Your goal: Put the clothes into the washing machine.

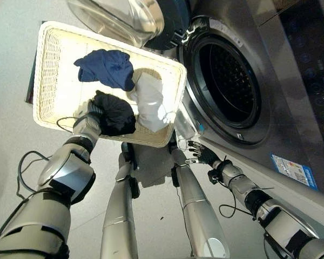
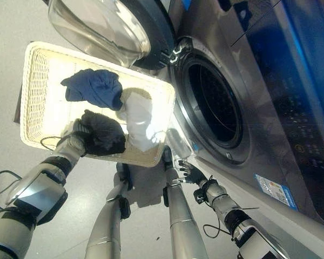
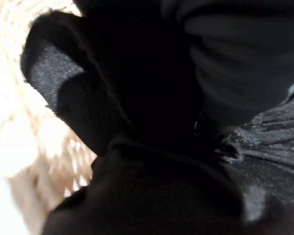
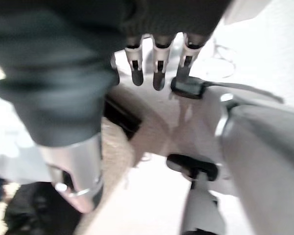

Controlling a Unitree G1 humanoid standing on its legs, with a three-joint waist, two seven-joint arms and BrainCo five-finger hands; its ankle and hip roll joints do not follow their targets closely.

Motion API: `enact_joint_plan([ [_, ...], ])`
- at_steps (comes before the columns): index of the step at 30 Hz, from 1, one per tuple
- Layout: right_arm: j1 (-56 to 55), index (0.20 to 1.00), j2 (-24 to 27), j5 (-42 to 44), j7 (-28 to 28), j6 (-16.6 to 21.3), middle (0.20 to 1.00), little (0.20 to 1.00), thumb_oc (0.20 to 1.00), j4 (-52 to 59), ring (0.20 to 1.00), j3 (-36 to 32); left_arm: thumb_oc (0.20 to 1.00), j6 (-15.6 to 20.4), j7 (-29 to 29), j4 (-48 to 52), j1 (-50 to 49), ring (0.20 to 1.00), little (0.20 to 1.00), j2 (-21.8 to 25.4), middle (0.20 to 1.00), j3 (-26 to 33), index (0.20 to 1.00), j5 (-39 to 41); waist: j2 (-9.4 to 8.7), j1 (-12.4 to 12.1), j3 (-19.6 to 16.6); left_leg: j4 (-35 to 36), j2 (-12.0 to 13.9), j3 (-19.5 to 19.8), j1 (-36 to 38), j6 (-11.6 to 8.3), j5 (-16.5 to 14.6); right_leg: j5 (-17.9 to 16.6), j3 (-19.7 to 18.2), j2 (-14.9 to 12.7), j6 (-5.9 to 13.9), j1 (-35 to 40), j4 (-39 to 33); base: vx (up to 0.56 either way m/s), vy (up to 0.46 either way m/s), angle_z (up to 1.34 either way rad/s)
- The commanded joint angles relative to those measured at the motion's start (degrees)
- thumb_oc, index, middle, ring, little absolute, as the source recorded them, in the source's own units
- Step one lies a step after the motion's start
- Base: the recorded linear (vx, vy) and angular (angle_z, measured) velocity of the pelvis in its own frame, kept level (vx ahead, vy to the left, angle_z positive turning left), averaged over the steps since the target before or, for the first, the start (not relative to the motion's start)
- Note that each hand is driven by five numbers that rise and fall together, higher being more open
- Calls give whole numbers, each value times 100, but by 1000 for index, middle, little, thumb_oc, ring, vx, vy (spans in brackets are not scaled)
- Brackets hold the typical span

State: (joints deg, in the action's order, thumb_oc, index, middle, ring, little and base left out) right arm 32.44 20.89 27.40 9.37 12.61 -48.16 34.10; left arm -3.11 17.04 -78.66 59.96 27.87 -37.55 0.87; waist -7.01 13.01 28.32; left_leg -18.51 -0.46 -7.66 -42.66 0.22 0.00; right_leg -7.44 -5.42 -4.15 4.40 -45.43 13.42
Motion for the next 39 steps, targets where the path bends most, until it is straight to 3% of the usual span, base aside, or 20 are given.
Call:
enact_joint_plan([
  [1,-177,1000,215,295,-193,268,1000,1000,1000,634,1000,-74,200,422,125,248,-451,200,200,-306,200,252,200,250,119,-203,147,74,-402,118,366,-189,-85,70,439,454,-74,384,-310,-34,-69,2],
  [9,-238,1000,441,450,-671,92,1000,1000,1000,1508,1000,-358,200,726,524,1361,-1263,200,200,-89,200,667,200,729,440,-519,147,663,-316,377,893,-288,237,258,706,415,-114,882,-343,-34,-68,16],
  [13,-390,1000,512,446,-908,27,1000,1000,1000,2085,1000,-637,200,1153,841,2329,-2070,200,200,-19,200,1188,200,1165,643,-759,147,1025,-310,526,1278,-333,385,346,962,329,-121,1274,-449,-51,-70,29],
  [18,-477,1000,504,191,-932,-16,1000,1000,1000,2458,1000,-825,200,1467,849,3066,-2601,200,200,-58,200,1561,200,1444,721,-912,147,1213,-315,590,1537,-355,439,379,1120,255,-121,1553,-556,-49,-37,20],
  [19,-533,1000,489,64,-982,-41,1000,1000,1000,2627,1000,-847,200,1667,753,3406,-2849,200,200,-109,200,1652,200,1551,743,-976,147,1247,-326,620,1647,-354,427,408,1171,229,-123,1681,-587,-39,-26,9],
  [22,-535,1000,487,24,-980,-27,1000,1000,1000,2651,1000,-853,200,1733,709,3459,-2878,200,200,-114,200,1669,200,1596,746,-987,147,1248,-329,626,1643,-352,439,396,1180,220,-124,1686,-598,-37,-19,9],
  [25,-554,1000,498,-375,-1052,-106,1000,1000,1000,2937,1000,-853,200,2124,-365,4518,-3266,200,200,-115,200,1690,200,2254,789,-1117,147,1287,-357,664,1837,-332,428,394,1302,137,-108,1934,-689,-78,-29,11],
  [29,-522,1000,537,-689,-1058,-140,1000,1000,1000,2988,1000,-789,200,2214,-1573,5156,-3360,200,200,-60,200,1593,200,3006,830,-1134,147,1427,-363,635,1966,-311,452,343,1316,131,-95,2048,-819,-37,25,7],
  [31,-515,1000,543,-772,-1062,-159,1000,1000,1000,2988,1000,-760,200,2203,-1914,5278,-3377,200,200,-57,200,1581,200,3192,841,-1136,147,1471,-369,635,1998,-303,463,325,1314,135,-89,2068,-851,-21,19,1],
  [32,-412,1000,592,-975,-1070,-217,1000,1000,1000,2925,1000,-650,200,2098,-2918,5627,-3347,200,200,16,200,1473,200,3577,869,-1138,147,1642,-375,630,2111,-281,503,262,1295,163,-75,2142,-976,-53,44,3],
  [33,-364,1000,612,-973,-1076,-251,1000,1000,1000,2900,1000,-595,200,2038,-3219,5748,-3318,200,200,49,200,1414,200,3661,875,-1139,147,1690,-372,622,2148,-278,516,242,1286,171,-73,2169,-1012,-48,36,1],
  [36,-210,1000,694,-799,-997,-360,1000,1000,1000,2852,1000,-440,200,1887,-3751,6103,-3135,200,200,224,200,1174,200,4009,890,-1133,147,1773,-363,617,2208,-263,540,229,1278,192,-68,2199,-1018,-11,2,0],
  [39,-107,1000,731,-787,-896,-363,1000,1000,1000,2884,1000,-291,200,1609,-3937,6408,-2905,200,200,340,200,974,200,4260,891,-1124,147,1851,-356,624,2266,-258,565,238,1273,203,-60,2246,-1017,-16,-6,2],
])
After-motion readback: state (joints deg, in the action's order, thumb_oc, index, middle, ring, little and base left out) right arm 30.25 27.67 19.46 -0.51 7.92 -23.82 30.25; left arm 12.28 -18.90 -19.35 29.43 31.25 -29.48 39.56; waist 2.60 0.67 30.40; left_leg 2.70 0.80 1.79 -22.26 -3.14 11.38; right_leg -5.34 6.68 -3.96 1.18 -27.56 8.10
